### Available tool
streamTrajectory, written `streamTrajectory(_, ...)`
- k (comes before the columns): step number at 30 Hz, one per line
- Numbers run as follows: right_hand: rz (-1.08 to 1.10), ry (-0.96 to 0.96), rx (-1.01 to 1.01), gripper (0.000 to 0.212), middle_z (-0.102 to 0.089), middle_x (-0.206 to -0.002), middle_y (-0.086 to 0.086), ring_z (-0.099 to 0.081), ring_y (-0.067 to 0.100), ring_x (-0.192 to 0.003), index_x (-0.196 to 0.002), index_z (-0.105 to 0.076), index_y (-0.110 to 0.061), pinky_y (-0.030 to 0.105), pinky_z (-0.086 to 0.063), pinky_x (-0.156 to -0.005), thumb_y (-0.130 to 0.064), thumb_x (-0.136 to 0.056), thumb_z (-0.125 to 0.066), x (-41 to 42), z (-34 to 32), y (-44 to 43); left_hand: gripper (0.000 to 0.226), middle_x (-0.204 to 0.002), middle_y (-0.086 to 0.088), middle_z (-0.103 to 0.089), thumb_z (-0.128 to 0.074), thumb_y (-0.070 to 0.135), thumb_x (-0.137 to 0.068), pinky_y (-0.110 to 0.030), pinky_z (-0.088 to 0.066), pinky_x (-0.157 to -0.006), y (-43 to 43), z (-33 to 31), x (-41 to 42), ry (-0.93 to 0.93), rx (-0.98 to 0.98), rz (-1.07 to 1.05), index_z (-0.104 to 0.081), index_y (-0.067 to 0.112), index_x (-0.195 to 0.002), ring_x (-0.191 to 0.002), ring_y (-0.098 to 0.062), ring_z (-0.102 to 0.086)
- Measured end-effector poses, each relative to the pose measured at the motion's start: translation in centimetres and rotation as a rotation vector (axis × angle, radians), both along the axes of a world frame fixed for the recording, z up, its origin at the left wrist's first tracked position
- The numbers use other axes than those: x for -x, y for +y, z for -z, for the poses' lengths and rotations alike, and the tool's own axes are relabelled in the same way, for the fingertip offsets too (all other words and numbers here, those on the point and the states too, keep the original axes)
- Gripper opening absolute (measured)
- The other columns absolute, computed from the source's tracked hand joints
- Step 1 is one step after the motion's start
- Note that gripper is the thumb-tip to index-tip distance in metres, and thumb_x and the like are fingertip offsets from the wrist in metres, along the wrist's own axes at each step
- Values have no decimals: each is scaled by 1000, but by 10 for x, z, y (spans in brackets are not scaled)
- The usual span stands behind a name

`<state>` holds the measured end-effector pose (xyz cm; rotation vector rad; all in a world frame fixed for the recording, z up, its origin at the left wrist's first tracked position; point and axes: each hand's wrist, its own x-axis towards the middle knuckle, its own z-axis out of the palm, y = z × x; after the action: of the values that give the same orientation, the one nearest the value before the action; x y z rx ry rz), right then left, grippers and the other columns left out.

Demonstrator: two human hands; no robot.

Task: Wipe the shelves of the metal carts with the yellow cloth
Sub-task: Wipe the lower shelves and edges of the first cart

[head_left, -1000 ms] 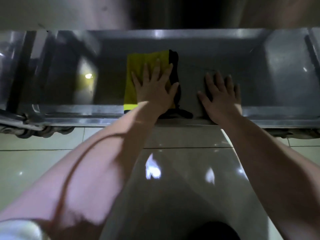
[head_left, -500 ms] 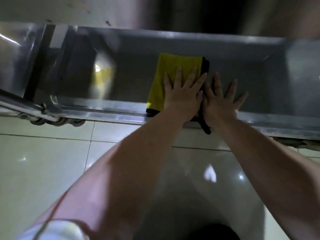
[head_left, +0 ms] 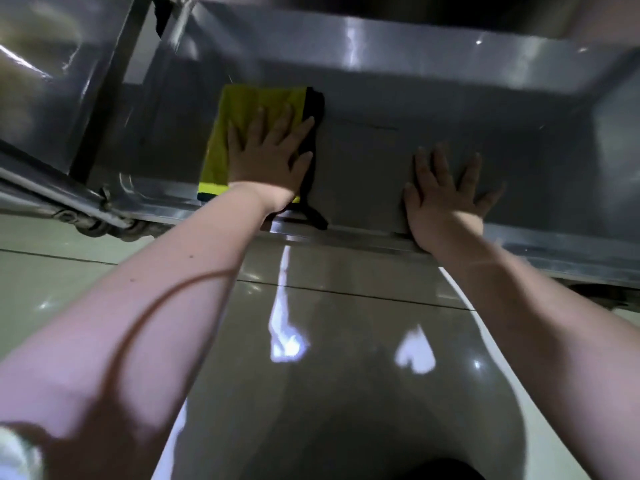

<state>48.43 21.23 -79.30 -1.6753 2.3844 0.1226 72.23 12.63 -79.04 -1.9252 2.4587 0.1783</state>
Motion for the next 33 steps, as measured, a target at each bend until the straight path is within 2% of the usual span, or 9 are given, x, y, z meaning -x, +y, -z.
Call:
streamTrajectory(8,-87,21,-23,57,17,-163,-6,18,39,-147,-152,13,-43,73,8,-108,-53,-100,-9,-25,2,-15,53,-164,11,-6,-20,53,-101,-64,1,-115,5,-4,38,-45,-38,11,-2,50,-151,-150,-32,1)
streamTrajectory(12,-97,72,-57,72,25,-161,-7,22,39,-146,-153,16,-34,73,7,-109,-43,-100,-31,-20,5,-16,52,-164,12,-5,-17,51,-102,-64,5,-114,29,-2,116,43,-72,162,-3,48,-152,-151,-31,4)
streamTrajectory(14,-82,56,-56,68,25,-160,-11,22,37,-146,-153,17,-33,72,8,-109,-40,-101,-27,-16,6,-17,52,-164,13,-3,-16,50,-102,-63,6,-115,31,-1,122,69,-86,159,-5,48,-152,-151,-28,6)
streamTrajectory(16,-71,5,-23,58,19,-162,-13,19,34,-148,-153,14,-39,71,8,-110,-43,-102,-14,-15,5,-16,52,-164,12,-6,-19,53,-102,-60,4,-116,27,0,103,74,-40,217,-7,48,-153,-151,-26,2)
streamTrajectory(18,-77,-14,-2,55,14,-162,-14,16,34,-149,-152,8,-46,71,9,-110,-46,-102,-14,-17,4,-16,54,-163,11,-11,-24,56,-100,-57,0,-118,15,1,65,66,-8,249,-11,49,-152,-151,-26,-6)
streamTrajectory(22,-56,-5,10,54,10,-163,-14,13,33,-149,-152,4,-49,71,9,-110,-47,-102,-16,-19,6,-17,60,-163,8,-16,-21,63,-92,-57,-9,-117,-24,6,-56,48,-3,7,-18,50,-150,-149,-31,-12)
streamTrajectory(26,-46,36,-3,54,12,-163,-14,14,35,-149,-151,6,-49,71,7,-110,-46,-102,-15,-23,6,-17,53,-164,9,-11,-32,53,-99,-59,-2,-117,-21,-1,-111,-51,-11,-156,-16,52,-150,-149,-32,-8)
streamTrajectory(30,-43,49,-20,55,13,-163,-12,13,37,-148,-152,8,-47,72,7,-110,-49,-101,-13,-25,5,-17,52,-164,8,-9,-29,54,-100,-62,-3,-115,-10,-6,-58,-19,-33,-165,-12,53,-150,-149,-36,-4)
streamTrajectory(33,-57,36,-16,56,12,-163,-11,14,38,-148,-152,6,-46,72,7,-109,-51,-100,-14,-24,5,-17,53,-164,6,-13,-24,54,-101,-61,-5,-116,11,-3,21,-28,-30,50,-7,50,-151,-149,-35,-6)
